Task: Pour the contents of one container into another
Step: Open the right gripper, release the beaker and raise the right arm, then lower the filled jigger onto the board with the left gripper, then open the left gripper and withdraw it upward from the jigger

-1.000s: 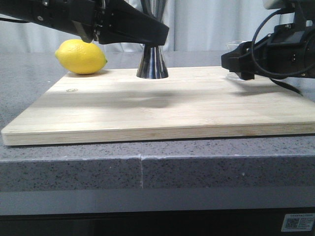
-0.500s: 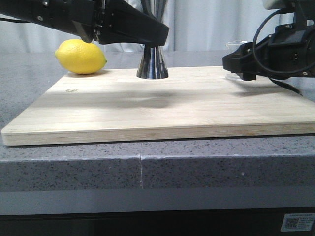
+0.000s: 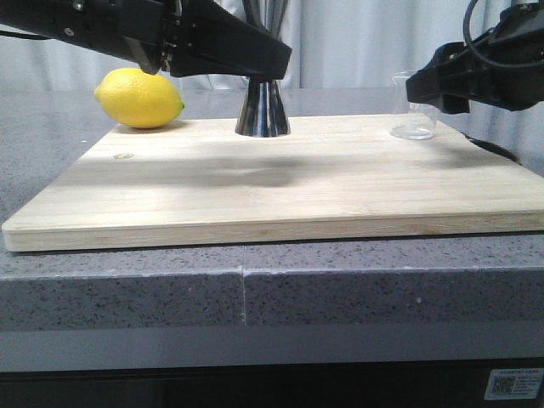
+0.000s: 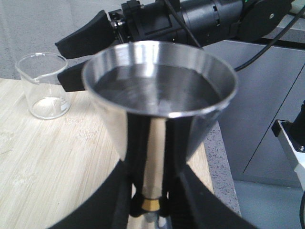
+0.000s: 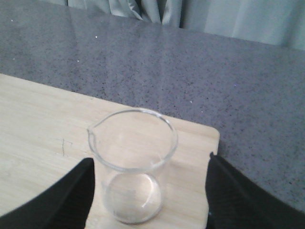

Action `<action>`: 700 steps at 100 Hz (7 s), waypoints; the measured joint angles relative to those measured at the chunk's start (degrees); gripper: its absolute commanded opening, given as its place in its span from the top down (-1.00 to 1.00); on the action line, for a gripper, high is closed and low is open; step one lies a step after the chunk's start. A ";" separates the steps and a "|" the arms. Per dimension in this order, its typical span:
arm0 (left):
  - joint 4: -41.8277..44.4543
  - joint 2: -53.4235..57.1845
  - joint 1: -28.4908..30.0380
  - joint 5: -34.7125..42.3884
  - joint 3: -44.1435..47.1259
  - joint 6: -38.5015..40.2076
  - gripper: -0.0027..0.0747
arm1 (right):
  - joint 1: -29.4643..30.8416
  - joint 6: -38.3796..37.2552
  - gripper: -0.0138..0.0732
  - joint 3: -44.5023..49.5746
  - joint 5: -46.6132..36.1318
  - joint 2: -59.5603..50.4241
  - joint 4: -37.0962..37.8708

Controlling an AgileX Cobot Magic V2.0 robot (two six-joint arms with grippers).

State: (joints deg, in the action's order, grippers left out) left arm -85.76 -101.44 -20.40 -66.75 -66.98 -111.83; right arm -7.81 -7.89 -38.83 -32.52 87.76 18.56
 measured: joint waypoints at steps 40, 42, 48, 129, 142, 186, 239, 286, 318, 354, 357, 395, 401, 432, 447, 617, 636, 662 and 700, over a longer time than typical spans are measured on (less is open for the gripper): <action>0.10 0.00 0.00 0.00 0.00 0.00 0.77 | -3.56 -0.68 -0.35 0.00 10.29 -7.37 0.11; 0.10 0.00 0.00 0.00 0.00 0.00 0.77 | -3.67 -0.68 -0.35 0.00 10.84 -8.09 0.11; 0.10 0.00 0.00 0.00 0.00 0.00 0.77 | -3.78 -0.68 -0.35 0.00 12.39 -10.21 0.11; -1.27 0.00 0.00 0.72 0.00 -5.40 0.77 | -3.89 -1.10 -0.35 0.45 29.72 -47.82 0.11; -3.04 0.00 0.00 0.83 0.00 -6.82 0.77 | -3.89 -1.10 -0.35 0.45 33.31 -51.00 0.11; -6.15 0.00 1.33 2.47 0.00 -8.56 0.77 | -3.89 -1.10 -0.35 0.45 38.03 -52.96 -1.20; -9.41 -5.85 6.43 0.51 0.00 -8.56 0.77 | -3.89 -1.10 -0.35 0.45 38.03 -52.96 -1.25; -9.74 -8.87 6.43 0.64 0.00 -9.82 0.77 | -3.89 -1.15 -0.35 0.45 38.03 -52.96 -1.25; -8.87 -8.87 6.43 0.41 0.00 -10.17 0.77 | -3.89 -1.15 -0.35 0.45 38.03 -52.96 -1.25; -6.98 -8.87 6.51 0.02 -0.25 -10.63 0.77 | -3.89 -1.15 -0.35 0.45 38.03 -52.96 -1.25; -6.77 -8.87 6.51 0.02 -0.25 -10.63 0.77 | -3.89 -1.15 -0.35 0.45 38.03 -52.96 -1.25; -5.84 -8.87 6.55 -0.30 -0.48 -10.93 0.77 | -3.89 -1.15 -0.35 0.45 38.03 -52.96 -1.25; -5.84 -8.87 6.55 -0.30 -0.48 -10.93 0.77 | -3.89 -1.15 -0.35 0.45 38.03 -52.96 -1.25; -5.79 -8.87 6.55 -0.30 -0.48 -10.93 0.76 | -3.89 -1.15 -0.35 0.45 37.77 -52.96 -1.25; -5.79 -8.87 6.55 -0.30 -0.48 -10.93 0.76 | -3.89 -1.15 -0.35 0.45 37.38 -52.96 -1.25; -3.00 -8.77 6.55 -0.27 -0.48 -8.84 -0.23 | -3.89 -1.15 -0.35 0.45 37.08 -52.96 -1.25; -0.84 -8.67 6.55 -0.27 -0.48 -7.47 -0.23 | -3.89 -1.15 -0.35 0.45 36.96 -52.96 -1.25; -0.24 -7.17 7.07 -0.27 -0.48 -7.28 -0.23 | -3.89 -1.15 -0.35 0.45 36.87 -52.96 -1.25; 1.87 -6.31 10.35 -0.27 -0.48 -4.94 -0.23 | -3.89 -1.15 -0.35 0.45 36.74 -52.96 -1.25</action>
State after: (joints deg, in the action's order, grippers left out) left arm -83.89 -107.75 -10.04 -67.02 -67.46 -116.77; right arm -11.70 -9.04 -38.38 4.22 34.80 17.31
